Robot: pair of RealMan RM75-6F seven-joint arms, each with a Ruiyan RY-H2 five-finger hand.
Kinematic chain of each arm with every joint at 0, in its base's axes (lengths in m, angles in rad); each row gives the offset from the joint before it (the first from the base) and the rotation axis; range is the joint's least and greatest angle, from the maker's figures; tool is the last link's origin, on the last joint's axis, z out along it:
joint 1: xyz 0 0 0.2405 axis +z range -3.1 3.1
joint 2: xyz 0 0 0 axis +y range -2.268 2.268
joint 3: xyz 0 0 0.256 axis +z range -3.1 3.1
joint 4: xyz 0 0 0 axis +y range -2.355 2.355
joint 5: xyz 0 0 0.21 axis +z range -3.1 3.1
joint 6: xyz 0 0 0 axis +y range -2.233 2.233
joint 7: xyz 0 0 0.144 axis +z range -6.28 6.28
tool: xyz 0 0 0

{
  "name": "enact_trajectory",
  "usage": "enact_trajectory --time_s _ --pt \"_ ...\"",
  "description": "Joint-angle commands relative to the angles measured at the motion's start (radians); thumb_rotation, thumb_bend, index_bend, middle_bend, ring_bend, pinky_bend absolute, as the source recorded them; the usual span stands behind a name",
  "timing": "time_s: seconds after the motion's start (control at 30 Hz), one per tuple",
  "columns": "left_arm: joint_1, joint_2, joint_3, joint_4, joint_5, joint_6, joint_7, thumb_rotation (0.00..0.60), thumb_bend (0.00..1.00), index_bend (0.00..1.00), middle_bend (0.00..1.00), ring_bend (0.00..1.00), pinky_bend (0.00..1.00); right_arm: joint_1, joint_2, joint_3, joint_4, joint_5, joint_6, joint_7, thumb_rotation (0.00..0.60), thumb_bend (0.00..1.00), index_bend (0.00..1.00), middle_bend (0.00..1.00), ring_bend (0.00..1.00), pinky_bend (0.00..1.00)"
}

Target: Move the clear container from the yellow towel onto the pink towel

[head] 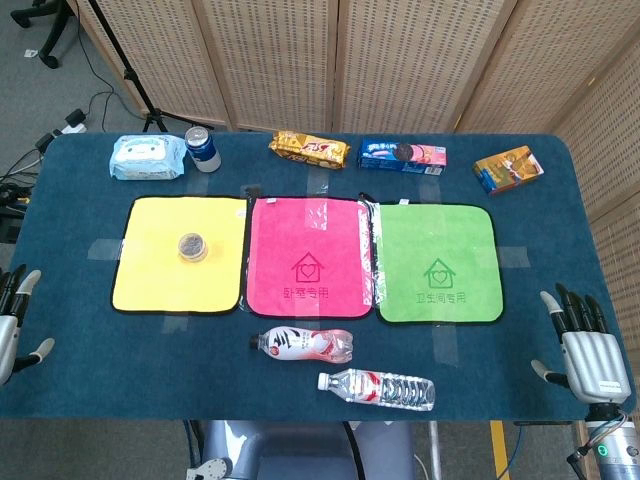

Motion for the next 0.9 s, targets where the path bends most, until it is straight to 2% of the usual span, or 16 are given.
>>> enact_trajectory --time_s 0.03,0.17,0.3,0.43,0.57,0.7,0.73,0.9 --pt "0.000 0.000 0.000 -0.004 -0.009 -0.008 -0.010 0.600 0.19 0.00 0.00 0.00 0.00 -0.003 0.003 -0.001 -0.001 0.001 0.003 0.006 0.600 0.10 0.03 0.00 0.00 0.00" --pt "-0.011 0.019 0.007 -0.042 -0.032 -0.065 -0.067 0.600 0.19 0.00 0.00 0.00 0.00 -0.002 0.004 0.000 0.001 0.008 -0.003 0.009 0.600 0.10 0.03 0.00 0.00 0.00" --pt "-0.026 0.044 0.004 -0.093 -0.050 -0.127 -0.214 0.600 0.20 0.00 0.00 0.00 0.00 -0.003 0.001 0.002 0.002 0.004 0.004 0.009 0.600 0.11 0.03 0.00 0.00 0.00" --pt "-0.061 0.099 0.000 -0.163 -0.086 -0.261 -0.468 0.600 0.17 0.00 0.00 0.00 0.00 -0.002 -0.002 0.000 0.005 0.008 -0.003 0.004 0.600 0.11 0.03 0.00 0.00 0.00" --pt "-0.100 0.150 -0.021 -0.186 -0.119 -0.381 -0.697 0.600 0.17 0.00 0.00 0.00 0.00 -0.003 -0.005 0.002 0.003 0.012 -0.001 -0.008 0.600 0.11 0.03 0.00 0.00 0.00" --pt "-0.154 0.182 -0.055 -0.168 -0.151 -0.527 -0.954 0.600 0.17 0.00 0.00 0.00 0.00 -0.004 -0.010 0.003 -0.001 0.009 0.008 -0.019 0.600 0.12 0.03 0.00 0.00 0.00" --pt "-0.175 0.182 -0.086 -0.165 -0.199 -0.591 -1.089 0.600 0.17 0.00 0.00 0.00 0.00 -0.004 -0.011 0.002 -0.001 0.010 0.005 -0.021 0.600 0.12 0.03 0.00 0.00 0.00" --pt "-0.234 0.201 -0.130 -0.080 -0.198 -0.759 -1.341 0.600 0.17 0.00 0.00 0.00 0.00 -0.003 -0.011 0.002 -0.001 0.012 0.002 -0.019 0.600 0.12 0.03 0.00 0.00 0.00"
